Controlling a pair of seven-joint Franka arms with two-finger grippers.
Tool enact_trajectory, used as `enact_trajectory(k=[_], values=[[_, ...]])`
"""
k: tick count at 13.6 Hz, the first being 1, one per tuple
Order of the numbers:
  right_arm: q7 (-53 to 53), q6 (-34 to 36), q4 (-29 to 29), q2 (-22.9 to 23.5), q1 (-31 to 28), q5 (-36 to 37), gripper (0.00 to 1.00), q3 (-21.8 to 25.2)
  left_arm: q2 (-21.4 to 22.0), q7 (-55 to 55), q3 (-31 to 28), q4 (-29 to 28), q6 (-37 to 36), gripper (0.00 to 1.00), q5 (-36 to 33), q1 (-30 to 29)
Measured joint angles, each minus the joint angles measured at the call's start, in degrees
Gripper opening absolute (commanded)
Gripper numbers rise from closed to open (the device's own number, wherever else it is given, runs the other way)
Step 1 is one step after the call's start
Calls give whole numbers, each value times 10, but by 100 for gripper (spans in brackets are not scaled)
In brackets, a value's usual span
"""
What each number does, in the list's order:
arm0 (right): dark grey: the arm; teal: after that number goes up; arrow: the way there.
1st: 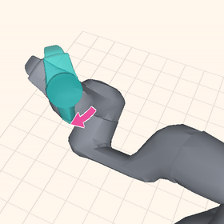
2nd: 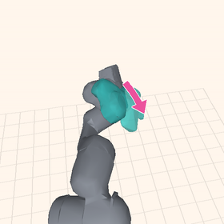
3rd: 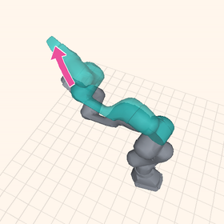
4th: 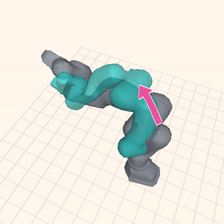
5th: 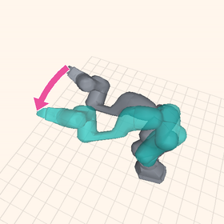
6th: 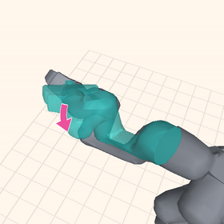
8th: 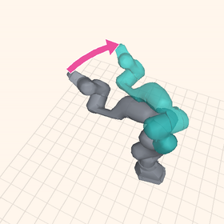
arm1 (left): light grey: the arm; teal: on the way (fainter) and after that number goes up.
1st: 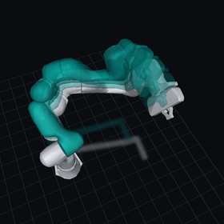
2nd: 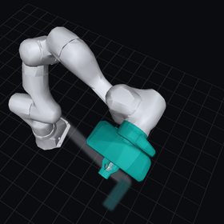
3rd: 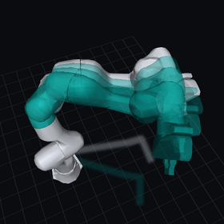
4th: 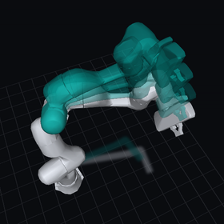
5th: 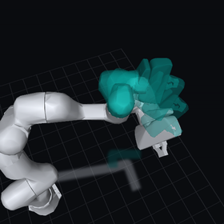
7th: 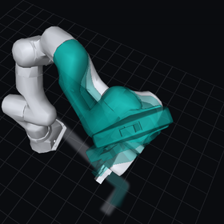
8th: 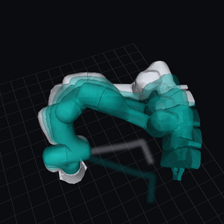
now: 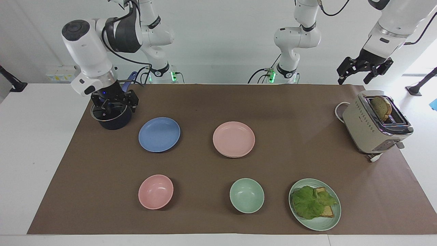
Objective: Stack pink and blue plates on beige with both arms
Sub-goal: 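Reach the right gripper to the blue plate's rim and grasp it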
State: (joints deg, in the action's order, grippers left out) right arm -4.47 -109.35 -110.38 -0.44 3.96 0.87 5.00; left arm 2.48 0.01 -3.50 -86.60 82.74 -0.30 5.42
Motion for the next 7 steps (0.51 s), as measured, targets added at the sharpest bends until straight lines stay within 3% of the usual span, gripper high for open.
enact_trajectory(k=[3,7], values=[[-19,-88,-62,33,0,0,100,0,0,0,0,0,0,100,0,0],[-49,-190,-162,42,-15,0,100,0,0,0,0,0,0,100,0,0]])
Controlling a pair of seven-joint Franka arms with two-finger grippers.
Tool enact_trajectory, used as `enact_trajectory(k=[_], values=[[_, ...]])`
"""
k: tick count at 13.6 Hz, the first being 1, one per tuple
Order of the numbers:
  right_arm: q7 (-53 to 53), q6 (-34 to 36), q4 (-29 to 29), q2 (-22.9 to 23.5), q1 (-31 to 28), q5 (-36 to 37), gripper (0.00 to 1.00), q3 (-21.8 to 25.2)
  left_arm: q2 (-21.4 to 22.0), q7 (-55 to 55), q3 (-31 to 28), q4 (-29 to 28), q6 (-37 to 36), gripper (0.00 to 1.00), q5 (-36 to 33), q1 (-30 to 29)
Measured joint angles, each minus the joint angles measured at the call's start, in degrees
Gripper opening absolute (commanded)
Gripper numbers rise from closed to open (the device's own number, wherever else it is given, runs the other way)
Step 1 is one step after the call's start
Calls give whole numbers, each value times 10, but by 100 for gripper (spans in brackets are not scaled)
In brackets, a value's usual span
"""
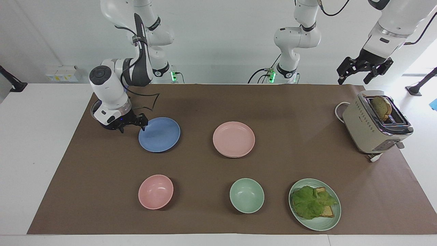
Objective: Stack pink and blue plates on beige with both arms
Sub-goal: 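Reach the right gripper to the blue plate's rim and grasp it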
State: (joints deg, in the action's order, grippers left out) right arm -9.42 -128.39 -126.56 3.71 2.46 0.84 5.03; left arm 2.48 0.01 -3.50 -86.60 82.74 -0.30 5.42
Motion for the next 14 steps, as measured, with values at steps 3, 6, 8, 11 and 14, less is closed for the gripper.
enact_trajectory(k=[3,6,8,11,14], values=[[-14,-34,-46,1,-9,-21,100,0,0,0,0,0,0,100,0,0],[-29,-62,-75,7,-9,-31,91,0,0,0,0,0,0,100,0,0],[-34,-63,-78,9,-9,-31,27,0,0,0,0,0,0,100,0,0],[-34,-63,-78,12,-9,-32,0,0,0,0,0,0,0,100,0,0],[-34,-63,-77,12,-8,-40,0,-1,0,0,0,0,0,100,0,0]])
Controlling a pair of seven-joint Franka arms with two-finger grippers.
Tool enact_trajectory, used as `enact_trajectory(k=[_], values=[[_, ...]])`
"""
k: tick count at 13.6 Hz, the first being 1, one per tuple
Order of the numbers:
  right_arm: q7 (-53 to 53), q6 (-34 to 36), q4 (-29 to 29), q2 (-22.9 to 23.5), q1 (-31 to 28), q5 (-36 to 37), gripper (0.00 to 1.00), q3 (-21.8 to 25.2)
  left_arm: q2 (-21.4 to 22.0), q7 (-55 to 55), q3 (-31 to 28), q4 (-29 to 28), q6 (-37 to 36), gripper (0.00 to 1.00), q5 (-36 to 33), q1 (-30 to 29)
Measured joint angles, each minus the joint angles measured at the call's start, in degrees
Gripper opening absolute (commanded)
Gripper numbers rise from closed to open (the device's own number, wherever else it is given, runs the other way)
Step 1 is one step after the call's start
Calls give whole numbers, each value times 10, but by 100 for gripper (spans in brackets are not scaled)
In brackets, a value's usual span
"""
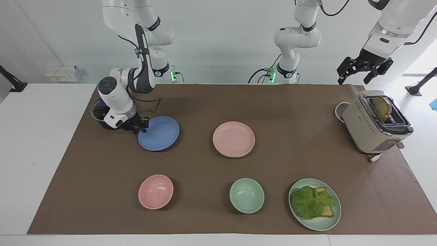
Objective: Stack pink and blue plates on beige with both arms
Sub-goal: 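Reach the right gripper to the blue plate's rim and grasp it, then lift the blue plate and carry it over the pink plate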
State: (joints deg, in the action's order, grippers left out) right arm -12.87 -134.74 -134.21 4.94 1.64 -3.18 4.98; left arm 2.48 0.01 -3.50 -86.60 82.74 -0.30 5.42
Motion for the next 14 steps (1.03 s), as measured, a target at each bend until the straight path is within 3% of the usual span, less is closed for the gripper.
enact_trajectory(k=[14], values=[[0,124,110,-29,3,-17,0,-12,0,0,0,0,0,100,0,0]])
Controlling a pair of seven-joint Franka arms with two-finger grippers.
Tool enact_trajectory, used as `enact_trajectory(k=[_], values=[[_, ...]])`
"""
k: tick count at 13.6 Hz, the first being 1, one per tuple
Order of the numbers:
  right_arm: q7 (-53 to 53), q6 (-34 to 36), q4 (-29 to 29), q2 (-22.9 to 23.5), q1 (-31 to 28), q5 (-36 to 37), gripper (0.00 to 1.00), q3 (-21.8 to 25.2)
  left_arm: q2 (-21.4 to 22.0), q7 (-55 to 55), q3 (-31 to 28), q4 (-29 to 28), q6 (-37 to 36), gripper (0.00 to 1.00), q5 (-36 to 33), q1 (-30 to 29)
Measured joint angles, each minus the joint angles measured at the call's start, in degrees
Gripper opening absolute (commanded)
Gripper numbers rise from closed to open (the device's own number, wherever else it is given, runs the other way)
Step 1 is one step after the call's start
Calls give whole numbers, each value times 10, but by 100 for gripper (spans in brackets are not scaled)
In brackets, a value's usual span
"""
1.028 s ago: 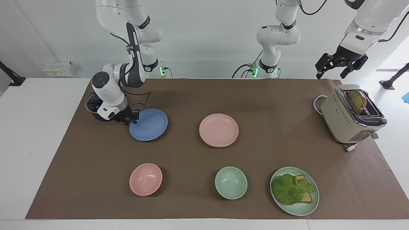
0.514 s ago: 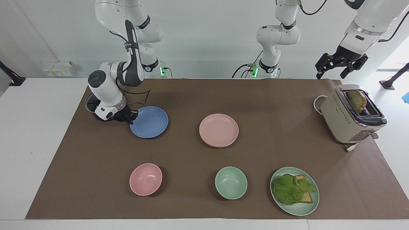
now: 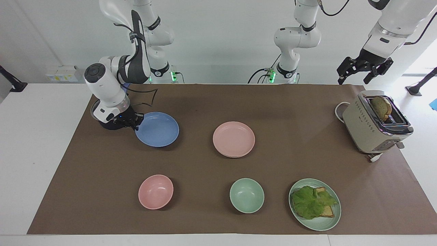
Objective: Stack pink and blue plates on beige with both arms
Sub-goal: 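Lift the blue plate and carry it over the pink plate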
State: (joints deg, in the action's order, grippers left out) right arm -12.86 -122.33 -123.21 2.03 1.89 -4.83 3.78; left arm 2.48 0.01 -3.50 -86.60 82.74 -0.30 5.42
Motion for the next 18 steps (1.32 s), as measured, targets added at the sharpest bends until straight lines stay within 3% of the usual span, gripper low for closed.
enact_trajectory(k=[5,9,14,18], values=[[79,11,39,7,5,-62,0,-63,0,0,0,0,0,100,0,0],[220,10,88,30,79,-76,0,-80,0,0,0,0,0,100,0,0],[359,-39,156,98,179,-104,0,-82,0,0,0,0,0,100,0,0],[401,-85,171,153,229,-104,0,-82,0,0,0,0,0,100,0,0]])
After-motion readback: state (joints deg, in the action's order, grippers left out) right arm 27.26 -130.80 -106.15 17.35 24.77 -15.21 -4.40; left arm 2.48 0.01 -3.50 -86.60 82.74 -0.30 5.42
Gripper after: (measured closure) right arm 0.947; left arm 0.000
